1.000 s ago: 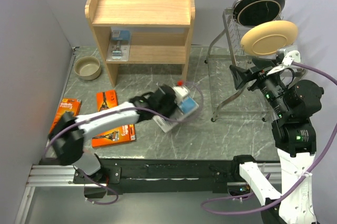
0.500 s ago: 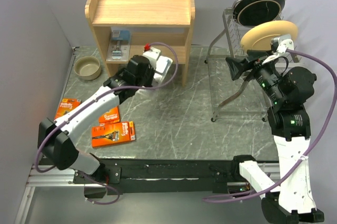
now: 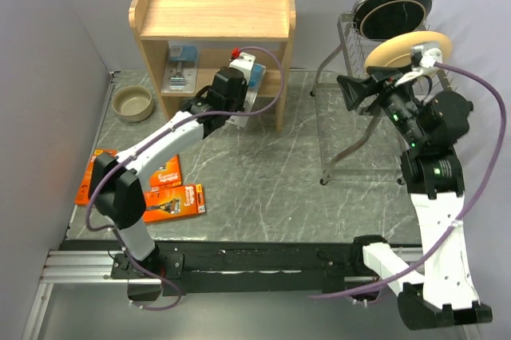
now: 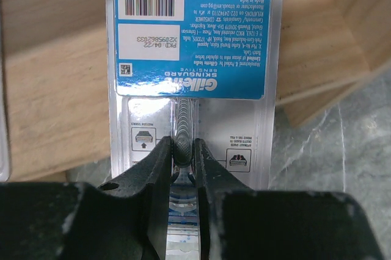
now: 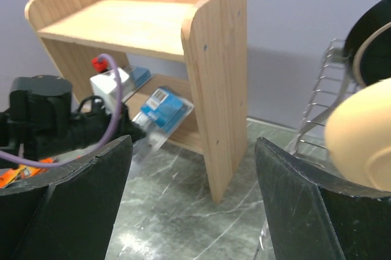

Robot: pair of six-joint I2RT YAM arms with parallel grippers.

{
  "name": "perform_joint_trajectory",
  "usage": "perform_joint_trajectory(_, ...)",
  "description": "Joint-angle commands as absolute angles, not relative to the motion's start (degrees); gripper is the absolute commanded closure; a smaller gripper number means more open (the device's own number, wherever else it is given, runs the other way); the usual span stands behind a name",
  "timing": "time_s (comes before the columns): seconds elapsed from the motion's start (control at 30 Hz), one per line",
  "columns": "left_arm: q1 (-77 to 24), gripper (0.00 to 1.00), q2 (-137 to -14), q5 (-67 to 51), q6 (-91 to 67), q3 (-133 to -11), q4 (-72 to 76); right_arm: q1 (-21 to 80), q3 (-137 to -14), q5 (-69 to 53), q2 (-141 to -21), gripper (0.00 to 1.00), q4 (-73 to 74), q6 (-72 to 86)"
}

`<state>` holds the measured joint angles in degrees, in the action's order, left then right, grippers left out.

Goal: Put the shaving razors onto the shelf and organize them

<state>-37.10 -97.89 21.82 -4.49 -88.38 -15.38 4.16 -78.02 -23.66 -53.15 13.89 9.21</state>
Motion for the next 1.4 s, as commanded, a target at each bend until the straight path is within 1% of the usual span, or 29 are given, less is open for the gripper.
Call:
perform_joint_trajectory(0.0,-36.6,0.91,-100.3,23.1,-3.9,-93.3,-11.2,5.2,-80.8,-24.5,-54.8,0.13,11.6,10.0)
perform_joint_trajectory(0.3,-36.3,0.92,-105.5,22.8,-3.9,-101.0,-10.5,5.4,-78.8,-23.7,-54.9,0.12,10.8,10.2)
perform_joint_trajectory(0.4,-36.3,0.83,-106.8,23.5,-4.0,-102.0,-9.8,5.4,-78.6,-23.6,-55.1,0.12,10.8,10.1)
perform_joint_trajectory(0.47,-36.3,0.75,-107.7,25.0,-4.0,-102.2,-8.7,5.4,-78.3,-23.7,-55.4,0.12,10.5,10.5)
perform_joint_trajectory(0.53,-36.3,0.64,-108.5,25.6,-3.6,-102.5,-8.0,5.4,-78.2,-23.7,-55.5,0.12,10.4,10.8)
perform_joint_trajectory(0.63,-36.3,0.53,-108.8,24.9,-3.6,-103.3,-8.3,5.4,-78.1,-23.8,-55.5,0.12,10.3,10.8)
perform_joint_trajectory(0.7,-36.3,0.49,-107.7,23.0,-3.5,-103.1,-8.5,5.4,-77.9,-23.7,-55.4,0.12,10.3,10.8)
perform_joint_trajectory(0.73,-36.4,0.45,-107.2,22.5,-3.8,-103.1,-8.7,5.4,-77.6,-23.6,-55.3,0.12,10.3,11.0)
perform_joint_trajectory(0.83,-36.7,0.4,-105.3,21.5,-3.6,-102.7,-9.7,5.4,-76.7,-23.5,-54.8,0.12,9.9,11.2)
perform_joint_trajectory(0.97,-37.7,0.38,-99.7,19.7,-3.4,-100.9,-11.5,5.4,-75.6,-23.5,-54.6,0.12,9.3,11.5)
perform_joint_trajectory(1.07,-37.8,0.37,-94.1,17.5,-3.2,-97.4,-13.6,5.4,-75.3,-23.4,-54.4,0.12,9.2,11.5)
perform_joint_trajectory(1.13,-37.7,0.37,-90.1,17.1,-1.3,-91.3,-11.4,5.4,-75.1,-23.3,-54.4,0.12,9.1,11.4)
perform_joint_trajectory(1.2,-37.6,0.39,-84.9,17.3,1.7,-85.3,-9.4,5.4,-74.8,-23.0,-54.6,0.11,8.9,11.3)
perform_joint_trajectory(1.27,-36.8,0.48,-81.2,17.4,3.2,-80.6,-7.5,5.3,-74.4,-23.0,-54.7,0.11,8.7,11.5)
perform_joint_trajectory(1.3,-36.6,0.56,-80.4,16.5,5.7,-79.5,-7.6,5.4,-74.2,-23.0,-54.8,0.11,8.6,11.5)
perform_joint_trajectory(1.33,-35.9,0.86,-79.7,16.0,6.7,-78.2,-7.1,5.4,-74.0,-23.1,-54.9,0.11,8.4,11.7)
perform_joint_trajectory(1.37,-35.4,0.99,-78.4,15.4,7.2,-76.9,-6.6,5.3,-74.0,-23.2,-55.0,0.11,8.4,11.9)
